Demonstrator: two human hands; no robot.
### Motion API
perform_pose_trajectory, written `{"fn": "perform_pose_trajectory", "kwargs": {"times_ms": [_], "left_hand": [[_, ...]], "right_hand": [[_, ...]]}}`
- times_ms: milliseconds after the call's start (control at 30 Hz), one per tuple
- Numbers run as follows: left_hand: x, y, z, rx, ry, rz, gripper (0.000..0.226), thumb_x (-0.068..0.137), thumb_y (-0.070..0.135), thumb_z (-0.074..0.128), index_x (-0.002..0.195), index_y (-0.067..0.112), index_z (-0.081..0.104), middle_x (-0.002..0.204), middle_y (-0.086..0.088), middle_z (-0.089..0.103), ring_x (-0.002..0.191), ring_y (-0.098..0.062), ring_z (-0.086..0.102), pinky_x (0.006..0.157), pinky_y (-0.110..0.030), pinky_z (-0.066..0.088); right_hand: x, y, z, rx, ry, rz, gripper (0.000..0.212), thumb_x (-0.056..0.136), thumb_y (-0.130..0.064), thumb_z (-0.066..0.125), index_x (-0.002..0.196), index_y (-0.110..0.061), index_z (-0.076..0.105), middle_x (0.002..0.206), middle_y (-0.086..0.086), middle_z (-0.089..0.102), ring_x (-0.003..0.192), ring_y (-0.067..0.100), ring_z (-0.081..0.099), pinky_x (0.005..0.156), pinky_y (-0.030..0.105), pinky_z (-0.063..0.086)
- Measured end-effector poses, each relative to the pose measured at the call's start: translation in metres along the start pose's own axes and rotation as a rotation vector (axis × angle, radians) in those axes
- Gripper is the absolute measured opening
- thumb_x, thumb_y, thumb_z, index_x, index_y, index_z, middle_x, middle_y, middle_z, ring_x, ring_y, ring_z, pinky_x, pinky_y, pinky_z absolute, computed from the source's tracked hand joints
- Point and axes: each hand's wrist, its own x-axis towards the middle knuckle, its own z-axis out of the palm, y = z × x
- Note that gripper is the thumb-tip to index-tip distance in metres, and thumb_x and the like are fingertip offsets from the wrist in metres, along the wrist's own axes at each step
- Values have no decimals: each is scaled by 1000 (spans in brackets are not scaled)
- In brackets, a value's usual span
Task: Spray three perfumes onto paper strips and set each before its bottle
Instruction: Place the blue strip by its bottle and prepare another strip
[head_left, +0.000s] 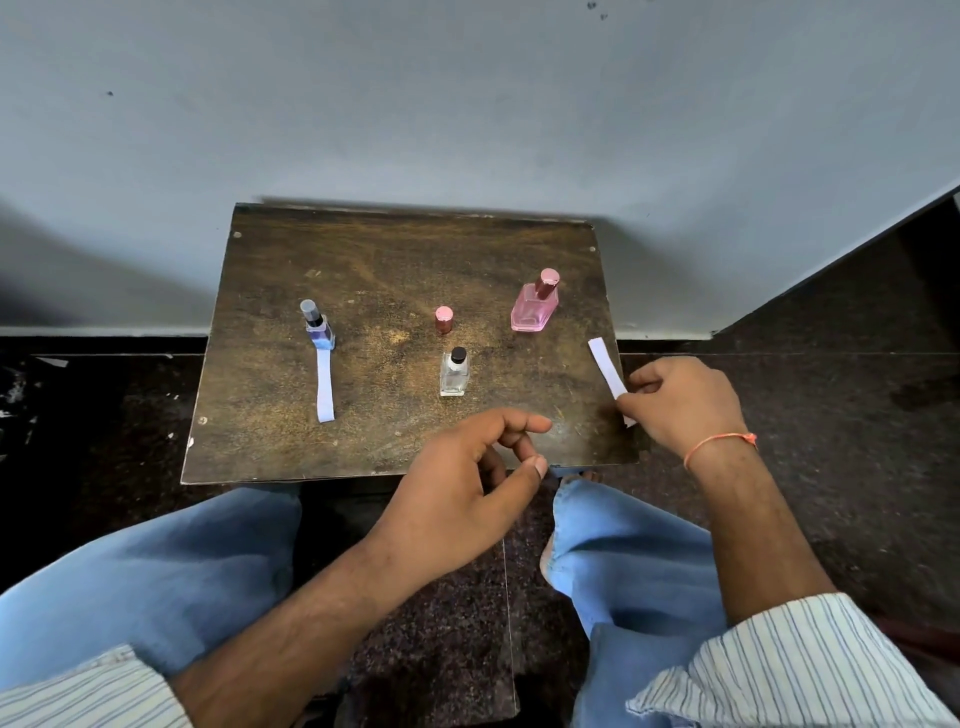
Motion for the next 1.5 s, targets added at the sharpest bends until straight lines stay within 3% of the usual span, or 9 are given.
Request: {"fn": "perform_pose_trajectory", "kwargs": {"times_ms": [167,267,367,500,900,1033,1167,1300,1500], "left_hand": [[10,-8,-2,-190,-8,-205,17,101,20,74,116,27,77,87,1,71,60,-9,54,54,-20,46],[14,-8,-5,-329,-75,-358,22,103,18,71,125,22,75,105,-18,77,65,-12,64,49,-22,51],[16,-7,-3,-504,-128,-416,34,103,17,69,137,16,70,120,-11,79,75,-12,71,55,-22,58],[19,-5,-4,-679,-186,-448,29,104,18,66,130,10,75,118,-2,81,76,-12,73,57,-21,60],[18,-7,-13,-669,-193,-425,28,102,27,68,118,7,81,93,-10,75,77,-12,66,57,-21,61],[17,-11,-13,-672,-114,-454,27,103,24,68,119,7,81,95,-8,80,80,-11,73,62,-22,64],[21,-9,-14,-674,-73,-474,24,102,23,69,111,6,83,94,-9,80,75,-9,72,61,-22,63],[25,-5,-17,-684,-52,-478,19,98,26,73,101,13,86,92,-7,79,77,-10,72,60,-22,63],[26,-6,-15,-644,-41,-467,20,103,23,68,98,13,85,89,-6,81,72,-9,73,61,-21,62]], "right_hand": [[3,8,-4,290,-14,-22,22,90,-13,87,109,-23,86,87,-6,81,74,12,75,82,32,63],[-10,-2,-9,705,-231,-78,22,88,1,85,107,-9,83,91,14,83,74,23,77,68,27,66],[-27,-16,-11,870,-497,-87,24,80,0,85,104,-4,80,88,18,82,73,21,77,64,25,65],[-44,-28,-9,878,-629,-73,32,76,-6,86,107,-3,78,84,15,79,68,17,75,61,24,63],[-86,-37,11,860,-490,-126,22,94,4,78,111,-9,72,85,19,82,71,23,79,64,29,65],[-66,-44,11,738,-541,-225,24,96,-6,79,116,-13,67,81,20,81,70,26,79,60,32,64],[-53,-42,9,626,-381,-422,10,99,-16,77,108,-19,75,81,8,81,66,19,72,61,31,57],[-50,-35,8,565,-326,-595,18,87,-15,91,101,-25,83,84,6,75,77,32,67,73,36,56],[-55,-36,5,403,-416,-696,38,72,-25,102,103,-31,82,92,-4,74,71,21,69,69,32,59]]}}
